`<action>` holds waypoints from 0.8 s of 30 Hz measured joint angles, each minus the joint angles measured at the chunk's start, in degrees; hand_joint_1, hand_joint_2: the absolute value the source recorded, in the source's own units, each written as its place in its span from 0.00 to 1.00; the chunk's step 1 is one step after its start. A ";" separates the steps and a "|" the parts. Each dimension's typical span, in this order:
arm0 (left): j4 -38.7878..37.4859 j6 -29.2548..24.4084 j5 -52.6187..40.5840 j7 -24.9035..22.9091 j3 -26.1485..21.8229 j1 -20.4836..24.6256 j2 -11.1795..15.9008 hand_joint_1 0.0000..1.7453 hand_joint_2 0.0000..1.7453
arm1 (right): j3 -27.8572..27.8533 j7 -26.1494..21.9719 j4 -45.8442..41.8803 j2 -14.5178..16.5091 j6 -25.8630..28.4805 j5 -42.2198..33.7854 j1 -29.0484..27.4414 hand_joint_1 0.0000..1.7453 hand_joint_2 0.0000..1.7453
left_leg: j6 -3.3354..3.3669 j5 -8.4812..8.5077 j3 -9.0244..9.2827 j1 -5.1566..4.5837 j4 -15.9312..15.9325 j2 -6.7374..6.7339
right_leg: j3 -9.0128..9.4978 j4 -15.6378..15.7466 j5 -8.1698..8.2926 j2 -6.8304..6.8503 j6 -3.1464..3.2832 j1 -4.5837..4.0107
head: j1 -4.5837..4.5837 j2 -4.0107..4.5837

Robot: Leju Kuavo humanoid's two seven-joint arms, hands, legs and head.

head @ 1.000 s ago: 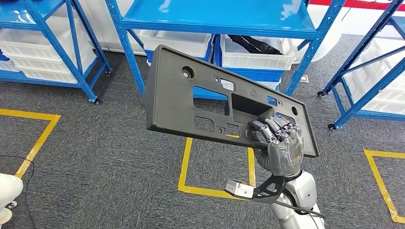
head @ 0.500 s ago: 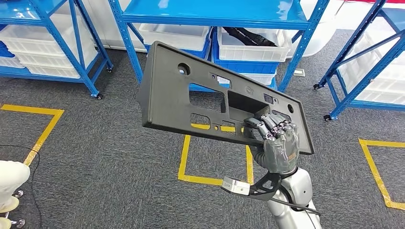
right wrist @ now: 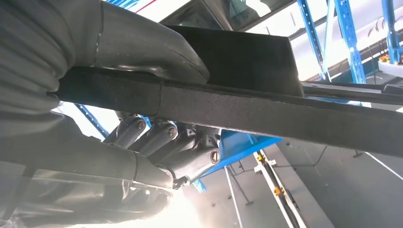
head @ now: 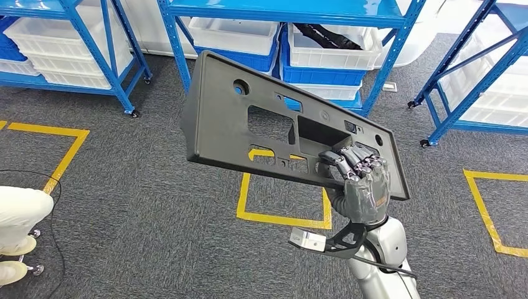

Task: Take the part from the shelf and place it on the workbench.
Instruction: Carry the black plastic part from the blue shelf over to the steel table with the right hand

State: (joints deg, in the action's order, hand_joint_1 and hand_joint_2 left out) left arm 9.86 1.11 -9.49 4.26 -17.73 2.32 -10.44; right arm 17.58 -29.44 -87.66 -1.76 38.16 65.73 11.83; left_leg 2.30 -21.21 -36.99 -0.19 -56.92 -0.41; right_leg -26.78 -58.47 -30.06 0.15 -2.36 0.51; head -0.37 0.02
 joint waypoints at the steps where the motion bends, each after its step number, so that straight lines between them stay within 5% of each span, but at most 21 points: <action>1: -0.01 0.00 0.00 0.00 0.00 -0.01 -0.02 0.00 1.00 | 0.02 0.00 0.01 0.01 0.00 0.01 0.09 1.00 1.00 | -0.29 0.52 -0.19 -0.04 -0.03 -0.01 | 1.28 2.43 -0.73 -0.04 0.42 -0.29 | -0.06 0.00; 4: -0.03 0.01 0.00 -0.03 -0.01 -0.11 0.02 0.00 1.00 | 0.04 0.00 0.17 0.00 0.00 -0.01 0.12 1.00 1.00 | -1.27 1.05 -0.89 0.16 -0.37 0.07 | 0.52 2.95 -0.17 0.03 1.85 -0.10 | -0.20 0.00; 6: -0.03 0.39 0.06 -1.01 -0.03 -0.12 0.11 0.00 1.00 | 0.07 0.08 0.35 0.01 0.00 -0.26 0.30 1.00 1.00 | -1.87 -2.61 -2.16 0.37 -3.51 0.29 | -0.53 2.78 1.08 0.23 3.09 0.46 | -0.45 0.00; 8: -0.03 1.02 0.22 -2.83 -0.03 0.08 0.23 0.00 1.00 | 0.08 0.19 0.70 -0.04 0.00 -0.91 0.82 1.00 1.00 | -2.40 -7.89 -3.93 0.59 -10.35 0.38 | -2.20 2.31 2.34 0.34 3.59 0.15 | -0.68 0.00; 10: -0.02 1.28 0.32 -4.08 -0.04 0.39 0.37 0.00 1.00 | 0.08 -0.03 1.32 -0.13 0.00 -1.66 1.42 1.00 1.00 | -2.66 -9.56 -4.33 0.70 -15.55 0.37 | -4.28 1.62 3.44 0.38 3.59 -0.12 | -0.68 0.00; 11: -0.02 1.26 0.33 -4.41 -0.04 0.51 0.42 0.00 1.00 | 0.08 -0.28 1.64 -0.15 0.00 -1.93 1.65 1.00 1.00 | -2.59 -8.68 -3.16 0.73 -15.46 0.37 | -5.32 1.21 3.89 0.38 3.54 -0.22 | -0.69 0.00; 13: -0.01 1.13 0.33 -4.76 -0.04 0.65 0.49 0.00 1.00 | 0.07 -0.81 2.16 -0.16 0.00 -2.23 2.01 1.00 1.00 | -1.94 -6.87 1.71 0.69 -9.95 0.45 | -7.11 0.51 4.83 0.30 3.39 -0.41 | -0.72 0.00; 16: 0.07 1.09 0.34 -4.91 -0.06 0.87 0.67 0.00 1.00 | 0.05 -1.07 2.59 -0.14 0.00 -2.36 2.54 1.00 1.00 | -0.72 -7.97 6.92 0.10 -1.64 0.62 | -8.21 0.33 6.13 0.30 2.55 -0.38 | -0.65 0.00; 20: 0.09 1.07 0.42 -4.53 -0.09 0.90 0.73 0.00 1.00 | 0.05 -1.45 3.16 -0.09 0.00 -3.60 3.14 1.00 1.00 | 0.73 -5.87 6.34 -0.07 0.68 0.23 | -9.33 0.16 6.40 0.17 1.40 -0.48 | -0.84 0.00; 24: 0.09 0.89 0.51 -3.63 -0.20 0.90 0.60 0.00 1.00 | 0.24 -1.08 4.20 -0.66 0.00 -7.25 3.68 1.00 1.00 | 1.23 -3.16 3.92 0.37 1.69 -0.96 | -13.42 -11.40 -1.40 -0.08 1.57 -0.04 | -0.45 0.00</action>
State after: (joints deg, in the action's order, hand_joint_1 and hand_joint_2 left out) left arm 9.95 2.01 -8.98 0.63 -17.92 3.22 -9.84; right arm 17.82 -30.52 -83.46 -2.42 38.16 58.48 15.51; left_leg 3.52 -24.37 -33.07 0.18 -55.23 -1.37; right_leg -40.20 -69.87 -31.46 0.07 -0.79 0.47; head -0.82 0.02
